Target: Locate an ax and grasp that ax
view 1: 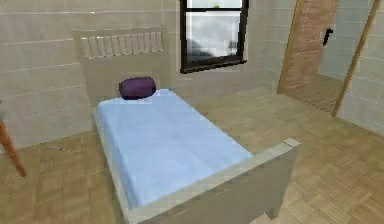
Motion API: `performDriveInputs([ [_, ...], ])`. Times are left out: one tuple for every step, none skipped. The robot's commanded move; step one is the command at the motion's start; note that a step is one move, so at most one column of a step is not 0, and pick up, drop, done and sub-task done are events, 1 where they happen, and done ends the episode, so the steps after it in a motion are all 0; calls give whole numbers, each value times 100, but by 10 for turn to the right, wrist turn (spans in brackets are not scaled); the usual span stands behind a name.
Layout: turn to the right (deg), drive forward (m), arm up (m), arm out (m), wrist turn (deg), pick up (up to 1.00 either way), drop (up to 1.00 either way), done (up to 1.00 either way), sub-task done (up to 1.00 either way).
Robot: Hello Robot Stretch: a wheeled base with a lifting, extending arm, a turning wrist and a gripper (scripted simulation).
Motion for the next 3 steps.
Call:
performDriveInputs([
  [-450, 0, 0, 0, 0, 0, 0, 0, 0],
  [-450, 0, 0, 0, 0, 0, 0, 0, 0],
  [-300, 0, 0, 0, 0, 0, 0, 0, 0],
])
